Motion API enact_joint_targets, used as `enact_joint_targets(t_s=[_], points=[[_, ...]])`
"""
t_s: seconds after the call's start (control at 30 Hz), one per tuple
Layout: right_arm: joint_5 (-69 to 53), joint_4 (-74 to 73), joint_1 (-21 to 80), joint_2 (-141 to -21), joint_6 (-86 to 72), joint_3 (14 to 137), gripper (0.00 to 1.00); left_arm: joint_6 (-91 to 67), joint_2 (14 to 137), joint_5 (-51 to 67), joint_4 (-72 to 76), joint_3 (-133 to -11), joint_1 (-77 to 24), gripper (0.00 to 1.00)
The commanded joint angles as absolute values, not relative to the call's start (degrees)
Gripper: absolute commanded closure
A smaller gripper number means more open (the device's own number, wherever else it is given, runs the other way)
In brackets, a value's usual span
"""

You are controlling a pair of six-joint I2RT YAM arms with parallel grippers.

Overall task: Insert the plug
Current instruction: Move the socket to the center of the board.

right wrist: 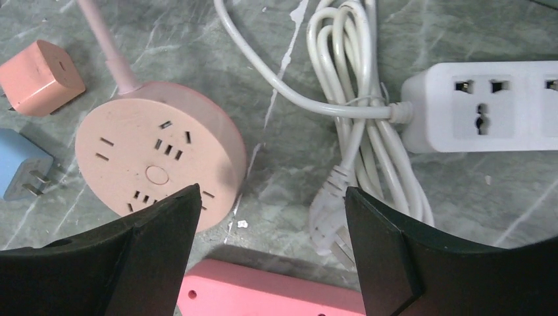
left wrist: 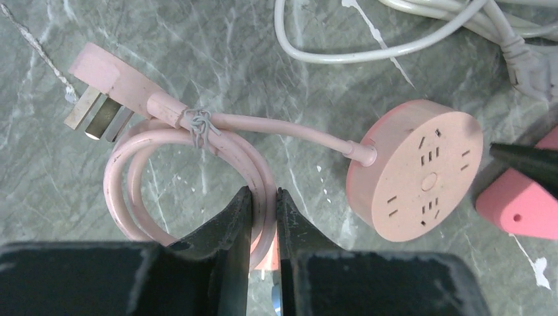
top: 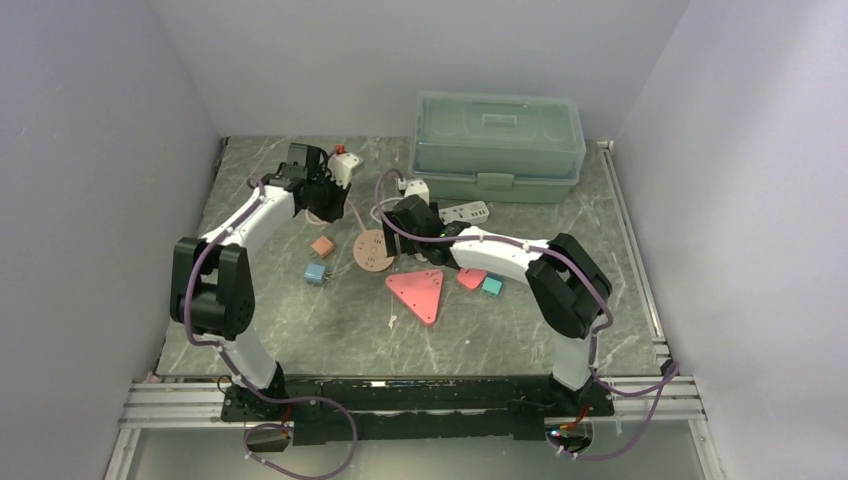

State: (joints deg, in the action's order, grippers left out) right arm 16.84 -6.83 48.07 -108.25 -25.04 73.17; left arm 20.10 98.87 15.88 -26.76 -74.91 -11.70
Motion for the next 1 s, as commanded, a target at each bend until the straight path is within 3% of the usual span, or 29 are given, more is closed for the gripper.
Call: enact_joint_targets(t_s=[0.0, 0.53, 0.97], points=[[16.73, -3.15, 47.99, -103.42, -25.54, 71.36, 0.16, 21.55, 92.79, 16.75, -30.74, -75.21, -11.6, 1.0], [13.34, -2.21, 49.13, -106.37, -24.93, 75.11, 0.14, 20.38, 75.7, 9.25, -43.74, -61.85, -12.83, 1.0], [11.31, -2.67, 52.64, -110.61, -24.81, 77.55, 0.14, 17.76, 68.54, 3.29, -45.39, -52.97, -12.83, 1.0]])
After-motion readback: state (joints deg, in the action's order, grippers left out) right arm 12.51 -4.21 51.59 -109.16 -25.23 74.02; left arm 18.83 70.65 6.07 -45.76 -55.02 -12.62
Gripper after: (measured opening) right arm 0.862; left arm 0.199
